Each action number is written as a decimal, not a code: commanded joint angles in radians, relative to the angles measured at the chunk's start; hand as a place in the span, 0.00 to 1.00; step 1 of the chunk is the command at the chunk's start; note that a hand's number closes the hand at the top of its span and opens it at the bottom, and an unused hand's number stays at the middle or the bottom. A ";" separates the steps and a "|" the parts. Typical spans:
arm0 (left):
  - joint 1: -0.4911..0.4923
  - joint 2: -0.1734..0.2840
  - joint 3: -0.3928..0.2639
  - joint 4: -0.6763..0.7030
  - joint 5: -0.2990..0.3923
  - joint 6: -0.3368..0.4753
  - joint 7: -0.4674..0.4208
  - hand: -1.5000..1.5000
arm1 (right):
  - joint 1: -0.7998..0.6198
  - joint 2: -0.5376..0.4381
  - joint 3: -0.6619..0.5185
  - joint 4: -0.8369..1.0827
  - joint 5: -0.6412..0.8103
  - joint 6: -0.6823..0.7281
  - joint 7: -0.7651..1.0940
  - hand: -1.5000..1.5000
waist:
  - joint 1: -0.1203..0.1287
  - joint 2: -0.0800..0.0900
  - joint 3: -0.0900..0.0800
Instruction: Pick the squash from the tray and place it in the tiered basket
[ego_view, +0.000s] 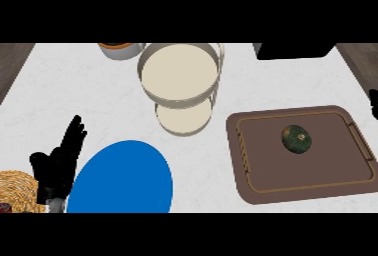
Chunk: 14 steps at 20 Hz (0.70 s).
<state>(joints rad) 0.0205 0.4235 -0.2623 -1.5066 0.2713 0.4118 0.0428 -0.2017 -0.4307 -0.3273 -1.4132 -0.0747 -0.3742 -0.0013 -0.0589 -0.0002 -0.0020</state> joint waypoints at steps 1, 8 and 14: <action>0.073 -0.037 -0.029 0.055 -0.008 0.005 -0.029 0.50 | 0.078 0.091 -0.190 -0.018 -0.078 -0.168 -0.102 0.00 | 0.000 -0.005 0.004; 0.067 -0.110 -0.055 0.112 -0.050 -0.007 -0.062 0.50 | 0.395 0.120 -0.154 -0.371 -0.127 0.023 -0.059 0.00 | 0.042 -0.003 0.001; 0.039 -0.105 -0.047 0.113 -0.053 0.001 -0.060 0.50 | 0.511 -0.076 0.045 -0.457 0.050 0.151 0.282 0.00 | 0.045 0.000 -0.005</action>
<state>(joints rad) 0.0623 0.3291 -0.3130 -1.4110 0.2225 0.4140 0.0048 0.2215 -0.4158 -0.3602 -1.7874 -0.0970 -0.2945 0.1181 -0.0189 -0.0018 -0.0041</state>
